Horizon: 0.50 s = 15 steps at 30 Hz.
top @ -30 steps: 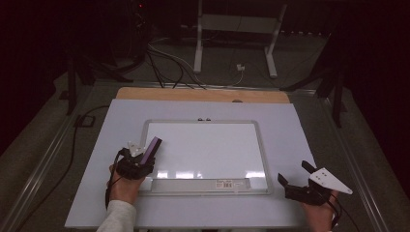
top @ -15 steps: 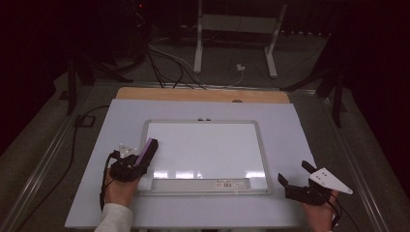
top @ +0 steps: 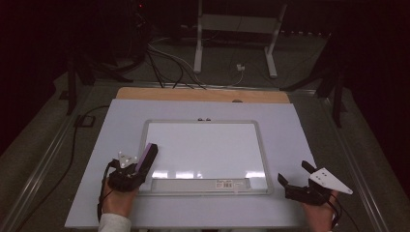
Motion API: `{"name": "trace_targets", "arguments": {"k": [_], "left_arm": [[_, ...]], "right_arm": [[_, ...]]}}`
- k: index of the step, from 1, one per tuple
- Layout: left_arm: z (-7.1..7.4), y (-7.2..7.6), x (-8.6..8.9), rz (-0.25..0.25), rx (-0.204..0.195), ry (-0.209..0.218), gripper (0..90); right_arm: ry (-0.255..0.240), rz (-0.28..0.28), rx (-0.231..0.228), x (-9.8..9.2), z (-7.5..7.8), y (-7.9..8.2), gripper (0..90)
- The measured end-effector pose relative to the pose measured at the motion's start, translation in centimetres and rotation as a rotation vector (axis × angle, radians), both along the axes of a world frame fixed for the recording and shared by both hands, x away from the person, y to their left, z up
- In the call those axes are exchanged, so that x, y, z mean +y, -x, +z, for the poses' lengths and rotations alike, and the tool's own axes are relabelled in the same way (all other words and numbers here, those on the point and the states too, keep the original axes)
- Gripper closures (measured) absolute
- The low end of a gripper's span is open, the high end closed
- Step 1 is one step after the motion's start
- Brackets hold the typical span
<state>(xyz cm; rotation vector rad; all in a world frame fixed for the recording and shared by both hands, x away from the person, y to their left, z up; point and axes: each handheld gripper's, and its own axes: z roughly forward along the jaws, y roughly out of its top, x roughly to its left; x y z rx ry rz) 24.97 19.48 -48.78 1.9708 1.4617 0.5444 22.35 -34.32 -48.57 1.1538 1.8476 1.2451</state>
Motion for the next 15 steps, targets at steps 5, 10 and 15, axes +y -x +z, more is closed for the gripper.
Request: {"name": "trace_targets", "arguments": {"k": [5,10,15], "left_arm": [[0.0,1.6,0.1,0.003,-0.001,0.012,63.5],[-0.1,2.5,-0.1,-0.006,0.011,0.037,61.0],[-0.2,3.0,-0.3,-0.03,0.021,0.057,58.6]], "right_arm": [[0.002,0.004,0.0,0.1,0.0,0.0,0.5],[0.003,0.005,0.003,0.2,0.0,0.0,0.5],[0.005,0.005,-0.001,0.2,0.0,0.0,0.5]]}}
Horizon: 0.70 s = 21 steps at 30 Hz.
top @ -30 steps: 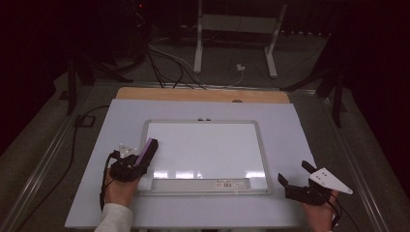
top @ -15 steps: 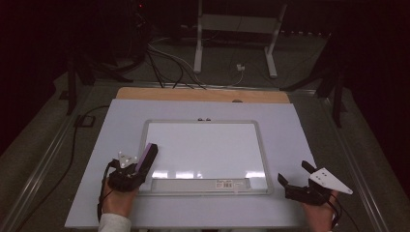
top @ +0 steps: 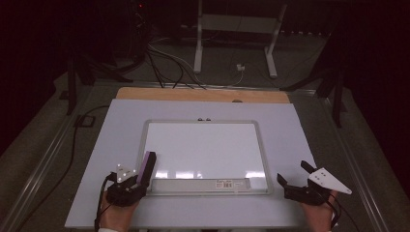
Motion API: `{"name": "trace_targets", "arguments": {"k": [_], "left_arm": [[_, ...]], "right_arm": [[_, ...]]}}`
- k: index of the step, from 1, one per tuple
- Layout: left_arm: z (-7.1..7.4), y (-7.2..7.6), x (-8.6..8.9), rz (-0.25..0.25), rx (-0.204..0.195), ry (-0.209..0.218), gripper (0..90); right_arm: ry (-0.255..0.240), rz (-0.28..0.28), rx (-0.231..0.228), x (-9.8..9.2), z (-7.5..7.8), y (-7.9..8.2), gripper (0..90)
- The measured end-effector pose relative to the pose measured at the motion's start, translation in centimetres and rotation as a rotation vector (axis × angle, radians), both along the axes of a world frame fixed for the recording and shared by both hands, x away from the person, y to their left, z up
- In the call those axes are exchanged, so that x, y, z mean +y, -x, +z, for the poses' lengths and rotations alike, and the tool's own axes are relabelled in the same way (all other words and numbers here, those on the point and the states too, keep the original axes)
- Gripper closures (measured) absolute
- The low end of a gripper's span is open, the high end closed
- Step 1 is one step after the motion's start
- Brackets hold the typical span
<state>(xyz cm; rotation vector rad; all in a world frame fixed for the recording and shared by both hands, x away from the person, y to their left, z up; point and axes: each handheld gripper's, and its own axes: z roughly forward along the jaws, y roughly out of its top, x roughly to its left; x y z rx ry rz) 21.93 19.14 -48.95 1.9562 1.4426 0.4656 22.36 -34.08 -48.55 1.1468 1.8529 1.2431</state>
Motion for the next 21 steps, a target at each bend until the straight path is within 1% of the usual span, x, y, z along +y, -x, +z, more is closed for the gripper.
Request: {"name": "trace_targets", "arguments": {"k": [2,4,5,8,9,10,11,14,17,20,21], "left_arm": [[0.0,0.0,0.1,0.002,-0.008,0.007,55.0],[0.1,-0.2,0.3,0.002,-0.022,0.019,46.5],[0.3,-0.4,0.4,0.007,-0.035,0.02,43.8],[0.9,-0.7,0.7,-0.004,-0.088,0.039,34.1],[1.1,-0.9,0.8,-0.007,-0.108,0.04,28.8],[1.3,-1.0,0.9,-0.013,-0.126,0.048,26.3],[1.6,-1.1,1.0,-0.016,-0.146,0.059,25.6],[2.4,-1.5,1.5,-0.018,-0.201,0.065,18.5],[3.2,-1.9,2.2,-0.018,-0.257,0.079,16.3],[3.8,-2.4,2.8,-0.019,-0.304,0.097,8.6],[3.9,-2.6,3.1,-0.02,-0.319,0.097,7.6]], "right_arm": [[0.0,0.001,0.002,0.0,0.0,0.0,0.5],[0.0,0.001,0.002,0.1,0.0,0.0,0.5],[0.0,0.002,0.002,0.0,0.0,0.0,0.5],[-0.001,0.001,0.001,0.0,0.0,0.0,0.5],[-0.002,0.0,0.001,0.0,0.0,0.0,0.5],[-0.003,-0.001,0.003,0.0,0.0,0.0,0.5],[-0.002,-0.001,0.003,0.0,0.0,0.0,0.5],[-0.002,0.0,0.003,0.0,0.0,0.0,0.5],[-0.003,-0.001,0.004,0.1,0.0,0.0,0.5],[-0.004,0.0,0.002,0.1,0.0,0.0,0.5],[-0.004,-0.001,0.002,0.1,0.0,0.0,0.5]]}}
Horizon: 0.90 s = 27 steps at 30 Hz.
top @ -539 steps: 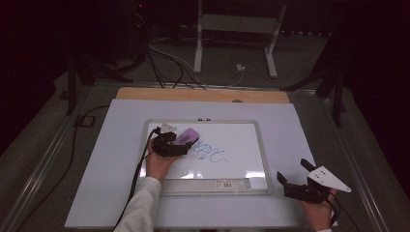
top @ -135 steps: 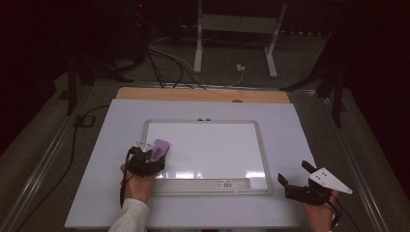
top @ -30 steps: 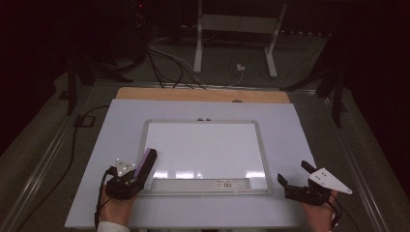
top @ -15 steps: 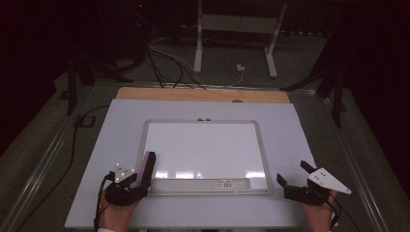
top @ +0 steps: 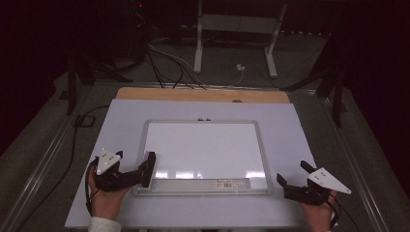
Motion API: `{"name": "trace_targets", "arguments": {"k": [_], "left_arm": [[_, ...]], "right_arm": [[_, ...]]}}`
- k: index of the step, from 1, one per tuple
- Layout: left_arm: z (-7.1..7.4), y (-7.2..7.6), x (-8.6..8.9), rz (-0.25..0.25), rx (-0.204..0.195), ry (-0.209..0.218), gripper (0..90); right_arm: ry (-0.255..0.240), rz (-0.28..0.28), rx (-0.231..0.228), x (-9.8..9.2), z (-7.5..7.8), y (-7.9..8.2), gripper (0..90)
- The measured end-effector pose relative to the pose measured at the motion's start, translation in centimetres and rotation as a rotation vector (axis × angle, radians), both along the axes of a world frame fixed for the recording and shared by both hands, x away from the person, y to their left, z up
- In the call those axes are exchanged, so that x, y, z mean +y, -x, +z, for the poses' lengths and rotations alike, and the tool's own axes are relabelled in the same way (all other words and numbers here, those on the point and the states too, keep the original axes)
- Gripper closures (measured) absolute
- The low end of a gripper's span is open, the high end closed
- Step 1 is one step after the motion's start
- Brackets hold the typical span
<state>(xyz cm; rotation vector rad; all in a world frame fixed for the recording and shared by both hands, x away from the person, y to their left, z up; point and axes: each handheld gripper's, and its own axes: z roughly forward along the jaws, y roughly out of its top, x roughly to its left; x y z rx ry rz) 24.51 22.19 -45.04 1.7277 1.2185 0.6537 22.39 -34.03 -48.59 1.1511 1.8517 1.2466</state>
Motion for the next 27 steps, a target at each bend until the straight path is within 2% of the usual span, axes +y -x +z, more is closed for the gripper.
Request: {"name": "trace_targets", "arguments": {"k": [2,5,8,15,18,24,27], "left_arm": [[0.2,-0.3,0.5,0.0,-0.027,0.012,2.4],[0.1,-0.6,1.2,0.008,-0.07,0.025,1.3],[-0.2,-0.6,2.0,0.01,-0.093,0.03,0.6],[-0.9,0.0,3.4,0.01,-0.129,0.055,0.6],[-1.3,0.3,4.0,0.005,-0.143,0.079,0.6],[-1.8,1.1,4.8,0.015,-0.157,0.045,0.6],[-1.9,1.3,5.0,0.018,-0.163,0.052,0.6]], "right_arm": [[-0.002,0.001,0.002,0.0,0.0,0.0,0.5],[0.0,0.004,-0.003,0.1,0.0,0.0,0.5],[-0.003,0.005,-0.005,0.1,0.0,-0.1,0.5],[-0.002,0.008,-0.013,0.1,0.1,0.0,0.5],[-0.004,0.005,-0.017,0.0,0.1,0.0,0.5],[-0.006,0.001,-0.013,-0.1,0.1,-0.1,0.5],[-0.002,0.001,-0.011,0.0,0.0,-0.1,0.5]]}}
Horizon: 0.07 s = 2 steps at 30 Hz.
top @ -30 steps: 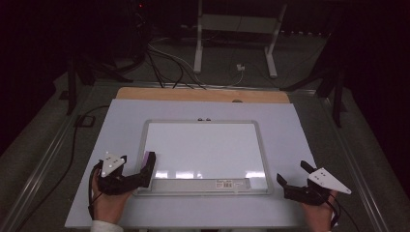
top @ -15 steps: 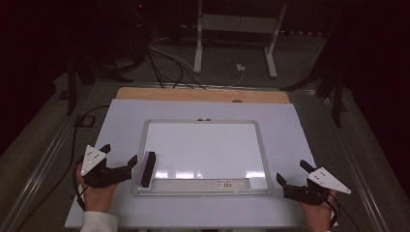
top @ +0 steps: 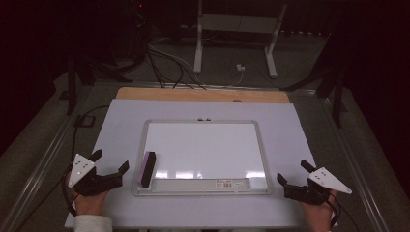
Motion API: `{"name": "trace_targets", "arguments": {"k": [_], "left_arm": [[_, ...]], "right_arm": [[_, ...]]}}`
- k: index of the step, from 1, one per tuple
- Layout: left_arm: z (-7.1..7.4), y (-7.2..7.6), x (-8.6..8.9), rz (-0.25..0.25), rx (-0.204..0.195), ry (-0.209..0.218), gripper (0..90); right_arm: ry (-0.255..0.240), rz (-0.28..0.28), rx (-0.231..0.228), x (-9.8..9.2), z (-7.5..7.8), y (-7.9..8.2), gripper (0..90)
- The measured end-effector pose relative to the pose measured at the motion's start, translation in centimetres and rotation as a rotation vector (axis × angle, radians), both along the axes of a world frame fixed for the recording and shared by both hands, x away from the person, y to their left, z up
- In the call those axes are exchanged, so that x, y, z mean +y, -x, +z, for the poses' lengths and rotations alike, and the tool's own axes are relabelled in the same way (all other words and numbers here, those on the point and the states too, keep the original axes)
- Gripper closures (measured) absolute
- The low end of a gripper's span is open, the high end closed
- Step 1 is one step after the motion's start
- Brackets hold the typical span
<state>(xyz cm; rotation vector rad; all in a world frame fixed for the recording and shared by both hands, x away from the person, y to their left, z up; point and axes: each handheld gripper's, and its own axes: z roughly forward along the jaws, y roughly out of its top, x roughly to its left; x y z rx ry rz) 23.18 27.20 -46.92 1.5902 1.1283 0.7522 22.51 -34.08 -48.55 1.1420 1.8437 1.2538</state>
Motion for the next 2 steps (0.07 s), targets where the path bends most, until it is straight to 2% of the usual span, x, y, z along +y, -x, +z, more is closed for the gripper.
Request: {"name": "trace_targets", "arguments": {"k": [2], "left_arm": [[-0.05,0.02,0.09,0.006,0.0,0.001,0.6]], "right_arm": [[0.003,-0.002,0.003,0.02,-0.06,-0.06,0.5]]}}
